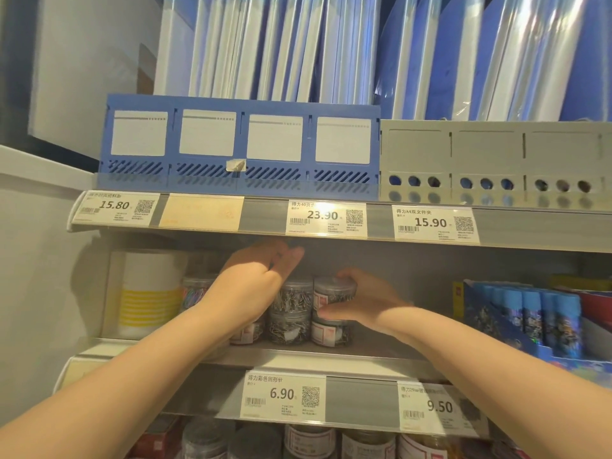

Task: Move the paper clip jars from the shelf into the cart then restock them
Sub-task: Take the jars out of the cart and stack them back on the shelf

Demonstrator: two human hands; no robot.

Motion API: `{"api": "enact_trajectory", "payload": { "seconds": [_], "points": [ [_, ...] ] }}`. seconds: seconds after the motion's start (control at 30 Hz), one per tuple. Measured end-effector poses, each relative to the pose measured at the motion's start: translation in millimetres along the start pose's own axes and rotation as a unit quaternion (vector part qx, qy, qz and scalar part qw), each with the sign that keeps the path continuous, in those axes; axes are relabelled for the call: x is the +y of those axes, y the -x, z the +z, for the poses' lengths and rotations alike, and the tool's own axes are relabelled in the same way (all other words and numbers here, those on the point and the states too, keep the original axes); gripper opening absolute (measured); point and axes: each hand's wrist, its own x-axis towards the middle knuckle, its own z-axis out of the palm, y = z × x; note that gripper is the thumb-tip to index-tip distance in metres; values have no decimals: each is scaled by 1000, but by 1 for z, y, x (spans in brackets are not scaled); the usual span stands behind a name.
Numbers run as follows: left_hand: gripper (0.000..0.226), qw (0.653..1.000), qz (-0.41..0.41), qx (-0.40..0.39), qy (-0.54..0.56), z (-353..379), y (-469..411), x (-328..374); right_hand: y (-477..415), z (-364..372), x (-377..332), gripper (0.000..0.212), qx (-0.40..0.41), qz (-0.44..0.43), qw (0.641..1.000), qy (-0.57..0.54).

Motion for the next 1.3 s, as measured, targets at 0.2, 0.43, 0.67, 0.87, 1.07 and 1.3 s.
{"api": "enact_trajectory", "payload": {
  "seconds": [0.2, 0.43, 0.67, 0.87, 1.07, 1.3],
  "points": [
    [36, 1000, 4, 2, -12, -4, 1, -9, -2, 2, 3, 70, -8, 1, 1000, -5],
    [20, 995, 0, -30, -98, -3, -5, -15, 1, 3, 2, 70, -1, -3, 1000, 9],
    [5, 985, 91, -24, -143, 6, 6, -24, 4, 2, 1, 69, -3, -8, 1000, 15],
    [14, 951, 99, -216, -197, 15, 3, -22, 2, 4, 3, 68, 0, -14, 1000, 16],
    [18, 940, 89, -238, -228, 17, -4, -19, 1, 5, 5, 68, -4, -13, 1000, 4],
    [18, 940, 73, -246, -227, 19, -5, -21, 1, 5, 6, 69, -5, -11, 1000, -3]
  ]
}}
